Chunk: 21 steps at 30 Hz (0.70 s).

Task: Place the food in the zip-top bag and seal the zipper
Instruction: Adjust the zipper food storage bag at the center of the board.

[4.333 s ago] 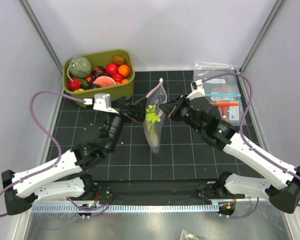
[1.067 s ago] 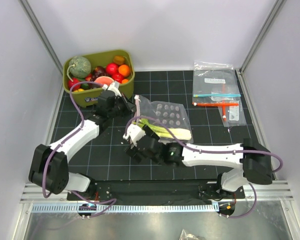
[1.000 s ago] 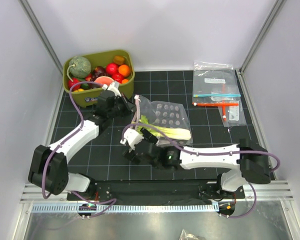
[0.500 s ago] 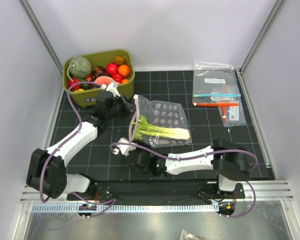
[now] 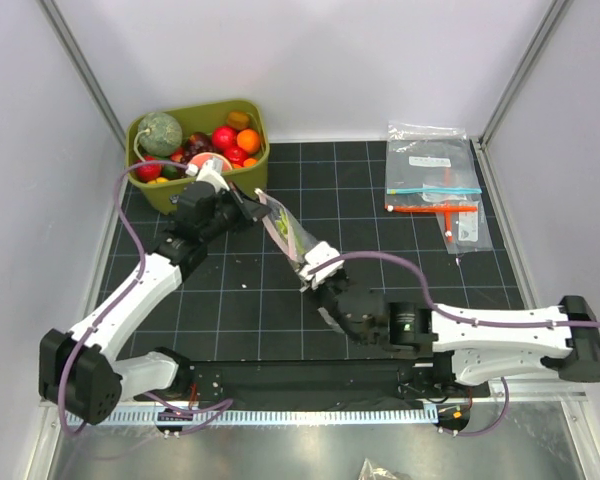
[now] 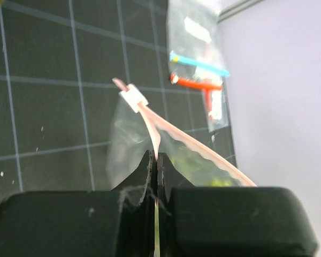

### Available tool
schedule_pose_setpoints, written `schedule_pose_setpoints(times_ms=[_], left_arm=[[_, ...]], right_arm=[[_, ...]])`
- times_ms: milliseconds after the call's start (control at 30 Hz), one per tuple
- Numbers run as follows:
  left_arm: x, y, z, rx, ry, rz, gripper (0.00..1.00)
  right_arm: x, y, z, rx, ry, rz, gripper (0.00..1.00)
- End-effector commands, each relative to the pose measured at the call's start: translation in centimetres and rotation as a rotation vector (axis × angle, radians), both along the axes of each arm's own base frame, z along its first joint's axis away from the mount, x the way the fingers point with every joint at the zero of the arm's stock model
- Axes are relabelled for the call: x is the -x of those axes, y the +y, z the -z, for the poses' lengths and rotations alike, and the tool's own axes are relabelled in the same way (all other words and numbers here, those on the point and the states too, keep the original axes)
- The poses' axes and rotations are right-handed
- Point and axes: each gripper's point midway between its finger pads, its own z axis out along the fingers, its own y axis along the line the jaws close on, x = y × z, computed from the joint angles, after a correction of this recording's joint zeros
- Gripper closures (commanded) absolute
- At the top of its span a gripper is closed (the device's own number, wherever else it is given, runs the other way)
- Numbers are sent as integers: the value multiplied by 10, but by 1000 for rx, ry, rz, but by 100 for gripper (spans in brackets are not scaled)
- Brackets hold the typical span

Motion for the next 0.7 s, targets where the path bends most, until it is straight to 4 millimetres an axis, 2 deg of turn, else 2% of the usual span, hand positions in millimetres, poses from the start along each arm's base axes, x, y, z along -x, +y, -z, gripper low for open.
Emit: schedule_pose_setpoints(times_ms=[0,167,367,500,533,667], left_arm=[[-2,13,-50,-1,-77,-65,96],[0,10,-56,-19,-61,-35,93],[1,2,-63,16,-59,-3,93],[3,-16,-76,57,-56,53,93],[5,-21,-78,61,-56,66,92],[11,-49,-78,94,-67,117,92]], right_arm=[[1,-10,-12,-106,36,-14,99],[6,-26,-30,-178,64,-67,99],[3,-32,-39,-201,78,-69,99],[4,-42,-43,-202,74,-64,99],[6,-44,-50,-214,72,-73,99],[7,-58,-57,-200,64,-63,99]])
